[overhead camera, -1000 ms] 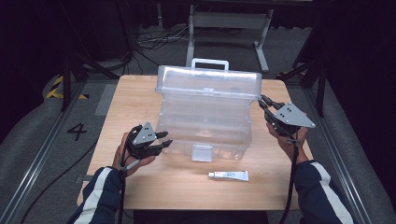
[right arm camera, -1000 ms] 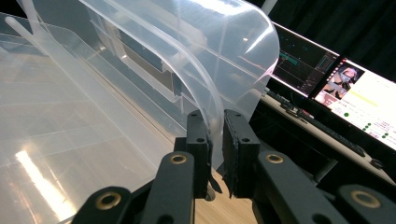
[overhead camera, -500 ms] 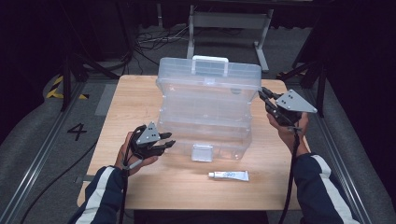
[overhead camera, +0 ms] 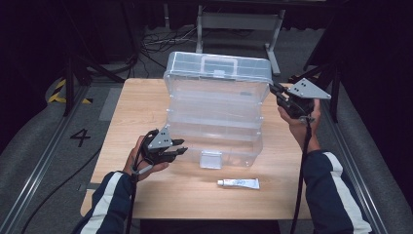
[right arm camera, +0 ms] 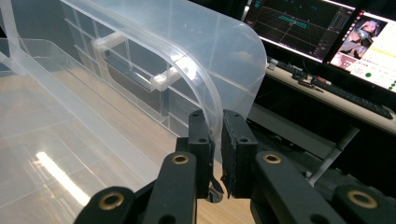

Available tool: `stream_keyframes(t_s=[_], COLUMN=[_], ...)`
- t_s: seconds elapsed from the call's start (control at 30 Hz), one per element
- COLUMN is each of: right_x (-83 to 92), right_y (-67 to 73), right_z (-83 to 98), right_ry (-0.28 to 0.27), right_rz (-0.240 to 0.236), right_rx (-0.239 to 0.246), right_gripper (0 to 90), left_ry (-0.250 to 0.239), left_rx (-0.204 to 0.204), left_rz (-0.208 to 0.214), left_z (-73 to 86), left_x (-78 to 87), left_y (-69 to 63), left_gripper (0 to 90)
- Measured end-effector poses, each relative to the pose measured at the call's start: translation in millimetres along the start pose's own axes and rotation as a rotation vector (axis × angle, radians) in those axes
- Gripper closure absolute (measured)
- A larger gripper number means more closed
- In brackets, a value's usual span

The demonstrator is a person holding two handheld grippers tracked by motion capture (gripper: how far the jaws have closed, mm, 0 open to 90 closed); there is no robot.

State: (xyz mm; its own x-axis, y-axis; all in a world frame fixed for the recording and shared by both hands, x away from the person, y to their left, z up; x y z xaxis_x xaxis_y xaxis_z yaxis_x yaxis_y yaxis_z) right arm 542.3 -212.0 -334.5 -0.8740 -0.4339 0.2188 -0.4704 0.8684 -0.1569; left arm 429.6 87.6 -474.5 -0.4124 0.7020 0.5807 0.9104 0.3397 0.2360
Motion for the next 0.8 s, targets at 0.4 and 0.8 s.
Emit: stream_keyframes(t_s=[0.4,0.8], right_x=[-12.6,-22.2], right_y=[-9.3,-14.8], right_z=[-6.1,-8.2], right_ry=[0.041,0.030], right_rz=[-0.027,-0.014], right_rx=[-0.031,-0.071], right_gripper=[83.2,83.4], left_ry=[0.009,0.113], left_rx=[-0.014,-0.056], left_rz=[0.040,0.022], left_z=[-5.3,6.8], left_x=[-4.0,-15.5], left_y=[-5.6,-6.4], left_gripper=[71.1,65.8])
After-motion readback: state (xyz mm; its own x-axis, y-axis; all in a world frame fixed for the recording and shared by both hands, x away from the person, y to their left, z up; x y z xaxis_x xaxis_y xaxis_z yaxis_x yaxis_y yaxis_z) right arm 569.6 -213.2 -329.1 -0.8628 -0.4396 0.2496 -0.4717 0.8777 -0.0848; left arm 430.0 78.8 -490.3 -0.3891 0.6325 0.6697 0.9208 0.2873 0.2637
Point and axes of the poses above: each handheld gripper's, and its own axes: x roughly backward along the jaws, z roughly out of its underside, y roughly to its left, the point moved 10 cm from there along -x, roughly forward along the jaws, and after that the axes turned 9 degrees about -x, right-handed, at the moved point
